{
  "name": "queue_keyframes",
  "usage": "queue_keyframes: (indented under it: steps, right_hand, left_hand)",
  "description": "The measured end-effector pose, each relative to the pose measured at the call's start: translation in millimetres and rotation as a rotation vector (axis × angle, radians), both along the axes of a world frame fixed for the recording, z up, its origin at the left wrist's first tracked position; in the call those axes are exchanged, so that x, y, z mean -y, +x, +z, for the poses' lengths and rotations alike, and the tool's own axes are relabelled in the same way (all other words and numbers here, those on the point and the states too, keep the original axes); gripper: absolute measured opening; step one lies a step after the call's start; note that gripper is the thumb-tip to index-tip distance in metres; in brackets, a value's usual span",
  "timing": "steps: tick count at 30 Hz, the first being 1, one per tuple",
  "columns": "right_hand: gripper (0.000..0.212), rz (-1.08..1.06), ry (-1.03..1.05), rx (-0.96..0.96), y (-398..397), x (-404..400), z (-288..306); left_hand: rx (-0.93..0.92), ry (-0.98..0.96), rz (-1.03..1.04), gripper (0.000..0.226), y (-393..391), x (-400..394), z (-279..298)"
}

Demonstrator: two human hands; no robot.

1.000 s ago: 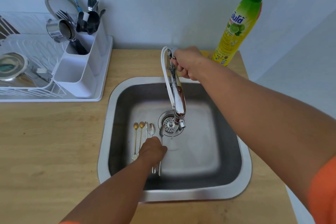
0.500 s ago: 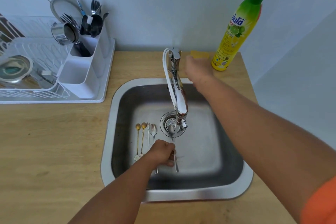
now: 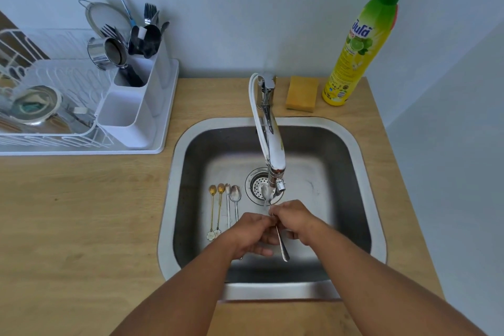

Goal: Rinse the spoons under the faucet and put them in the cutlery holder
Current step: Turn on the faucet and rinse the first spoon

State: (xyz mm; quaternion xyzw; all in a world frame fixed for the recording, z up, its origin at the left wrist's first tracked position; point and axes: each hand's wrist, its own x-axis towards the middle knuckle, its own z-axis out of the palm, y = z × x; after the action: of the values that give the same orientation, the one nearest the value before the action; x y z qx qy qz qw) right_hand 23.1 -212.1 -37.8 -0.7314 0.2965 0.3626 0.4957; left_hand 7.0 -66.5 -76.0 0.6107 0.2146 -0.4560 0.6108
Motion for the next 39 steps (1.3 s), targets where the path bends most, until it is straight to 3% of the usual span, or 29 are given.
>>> queue_keyframes:
  steps: [5, 9, 14, 21, 27, 31, 39]
  right_hand:
    - [0.024, 0.037, -0.05, 0.075, -0.6, -2.0, -1.7]
    - [0.03, 0.081, -0.077, 0.102, -3.8, -3.5, -4.0]
    - [0.029, 0.122, -0.064, 0.155, -11.8, -0.6, -1.7]
    - [0.023, 0.161, -0.134, 0.229, -22.6, 10.7, -0.2]
    - [0.023, 0.119, -0.148, 0.206, -27.1, 18.7, -2.9]
    - [0.023, 0.107, -0.139, 0.227, -24.5, 18.4, -1.8]
    - [0.025, 0.118, -0.146, 0.23, -36.8, 14.1, 1.1]
  left_hand:
    - [0.036, 0.106, -0.035, 0.042, 8.9, -3.6, -2.6]
    - [0.013, 0.034, 0.126, 0.035, 25.5, -0.2, -1.2]
    - [0.186, 0.147, 0.242, 0.012, 34.3, 7.9, -6.6]
    - [0.268, 0.209, 0.429, 0.021, 26.9, 21.5, -10.3]
    - [0.211, 0.202, 0.491, 0.024, 13.1, 33.2, -9.0]
    - [0.17, 0.174, 0.515, 0.011, 7.3, 36.7, -5.8]
    - [0.153, 0.194, 0.584, 0.024, 8.4, 37.9, -2.9]
